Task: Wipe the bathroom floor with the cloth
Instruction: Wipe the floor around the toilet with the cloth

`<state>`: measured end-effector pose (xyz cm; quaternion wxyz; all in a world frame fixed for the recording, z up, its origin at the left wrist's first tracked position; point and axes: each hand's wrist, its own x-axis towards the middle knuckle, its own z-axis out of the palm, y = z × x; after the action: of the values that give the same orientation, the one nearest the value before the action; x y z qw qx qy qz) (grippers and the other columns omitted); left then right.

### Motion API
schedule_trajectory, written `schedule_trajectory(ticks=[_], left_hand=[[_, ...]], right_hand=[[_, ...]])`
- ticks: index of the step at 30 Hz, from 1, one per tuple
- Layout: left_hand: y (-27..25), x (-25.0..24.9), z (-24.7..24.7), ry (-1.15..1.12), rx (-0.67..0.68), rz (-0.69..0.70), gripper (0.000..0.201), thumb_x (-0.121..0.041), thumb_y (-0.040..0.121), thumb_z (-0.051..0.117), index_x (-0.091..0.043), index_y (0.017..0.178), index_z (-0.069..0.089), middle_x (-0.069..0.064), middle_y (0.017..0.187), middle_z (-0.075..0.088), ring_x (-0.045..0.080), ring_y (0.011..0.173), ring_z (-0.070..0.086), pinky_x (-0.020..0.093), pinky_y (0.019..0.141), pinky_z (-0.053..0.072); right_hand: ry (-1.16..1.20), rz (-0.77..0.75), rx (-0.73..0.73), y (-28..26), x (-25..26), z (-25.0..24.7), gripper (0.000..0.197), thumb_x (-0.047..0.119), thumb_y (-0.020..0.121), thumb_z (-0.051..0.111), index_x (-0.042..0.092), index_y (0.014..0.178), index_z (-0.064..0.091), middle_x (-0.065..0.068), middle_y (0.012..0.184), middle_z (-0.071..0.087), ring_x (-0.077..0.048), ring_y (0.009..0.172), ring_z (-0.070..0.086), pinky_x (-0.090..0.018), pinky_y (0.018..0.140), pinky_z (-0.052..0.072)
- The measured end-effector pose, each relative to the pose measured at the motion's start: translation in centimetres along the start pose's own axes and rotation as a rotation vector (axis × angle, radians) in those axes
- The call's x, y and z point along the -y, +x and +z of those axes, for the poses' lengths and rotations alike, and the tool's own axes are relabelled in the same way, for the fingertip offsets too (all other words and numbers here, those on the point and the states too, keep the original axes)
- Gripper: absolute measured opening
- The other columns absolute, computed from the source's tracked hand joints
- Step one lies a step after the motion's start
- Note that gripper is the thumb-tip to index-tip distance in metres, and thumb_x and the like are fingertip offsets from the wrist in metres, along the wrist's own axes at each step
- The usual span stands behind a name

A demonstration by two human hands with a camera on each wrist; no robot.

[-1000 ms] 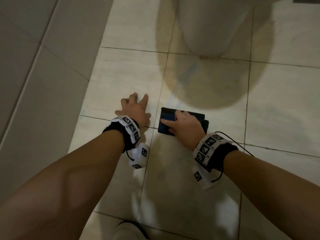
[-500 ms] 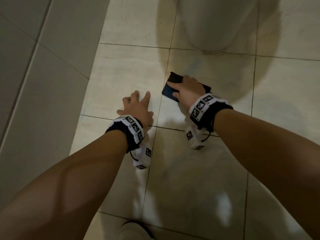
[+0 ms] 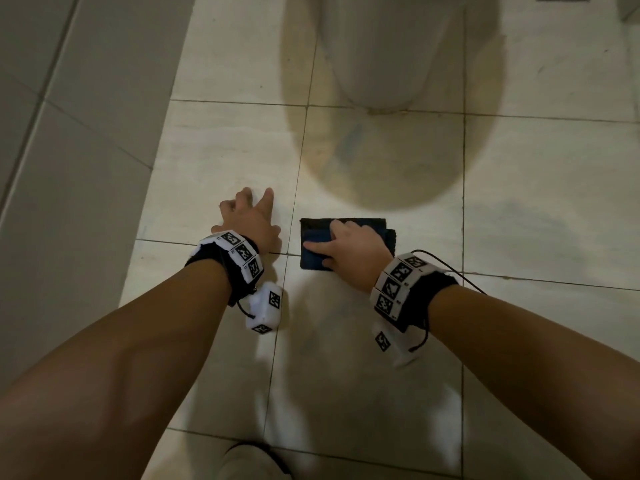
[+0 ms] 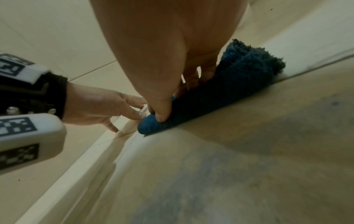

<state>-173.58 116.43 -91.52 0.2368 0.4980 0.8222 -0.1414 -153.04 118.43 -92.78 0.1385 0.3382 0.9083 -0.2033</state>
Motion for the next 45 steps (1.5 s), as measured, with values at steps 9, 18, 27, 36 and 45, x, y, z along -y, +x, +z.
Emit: schedule_trajectory(ticks=[9, 18, 27, 36, 45], left_hand=[[0.3, -0.1, 0.0, -0.016, -0.021, -0.004, 0.071, -0.037, 0.09, 0.06, -0.042, 0.147, 0.018, 0.004, 0.155, 0.015, 0.034, 0.135, 0.019, 0.057, 0.093, 0.041], [0.5, 0.5, 0.3, 0.014, -0.053, 0.013, 0.077, -0.043, 0.086, 0.062, -0.045, 0.147, 0.016, 0.0, 0.152, 0.018, 0.03, 0.134, 0.02, 0.055, 0.089, 0.041], [0.9, 0.7, 0.6, 0.029, -0.051, 0.011, 0.077, -0.046, 0.087, 0.06, -0.047, 0.148, 0.012, -0.001, 0.154, 0.015, 0.029, 0.136, 0.017, 0.056, 0.09, 0.039], [0.6, 0.5, 0.3, -0.003, -0.047, 0.02, 0.078, -0.045, 0.085, 0.06, -0.048, 0.147, 0.015, -0.001, 0.154, 0.017, 0.028, 0.136, 0.019, 0.056, 0.09, 0.04], [0.4, 0.2, -0.1, 0.007, -0.012, 0.012, 0.075, -0.041, 0.085, 0.06, -0.044, 0.146, 0.017, 0.003, 0.152, 0.017, 0.032, 0.133, 0.019, 0.054, 0.087, 0.041]], right_hand=[[0.076, 0.112, -0.062, 2.8, -1.4, -1.7, 0.05, 0.043, 0.101, 0.046, 0.044, 0.149, 0.032, -0.006, 0.124, 0.043, -0.026, 0.112, 0.044, -0.037, 0.086, 0.037], [0.075, 0.314, -0.098, 10.5, -8.5, -6.6, 0.052, 0.04, 0.105, 0.037, 0.038, 0.155, 0.022, -0.017, 0.147, 0.032, -0.037, 0.126, 0.039, -0.046, 0.102, 0.041], [0.214, 0.418, -0.128, 12.3, -11.6, -7.9, 0.058, 0.041, 0.104, 0.041, 0.03, 0.157, 0.019, -0.02, 0.16, 0.019, -0.039, 0.14, 0.029, -0.039, 0.113, 0.029], [0.228, 0.565, -0.216, 3.9, -12.3, -5.0, 0.052, 0.049, 0.103, 0.038, 0.039, 0.153, 0.029, -0.016, 0.145, 0.038, -0.037, 0.116, 0.052, -0.035, 0.091, 0.042], [0.245, 0.644, -0.221, 0.6, -13.1, -2.3, 0.053, 0.04, 0.103, 0.041, 0.034, 0.154, 0.029, -0.017, 0.142, 0.04, -0.035, 0.115, 0.051, -0.032, 0.087, 0.042]])
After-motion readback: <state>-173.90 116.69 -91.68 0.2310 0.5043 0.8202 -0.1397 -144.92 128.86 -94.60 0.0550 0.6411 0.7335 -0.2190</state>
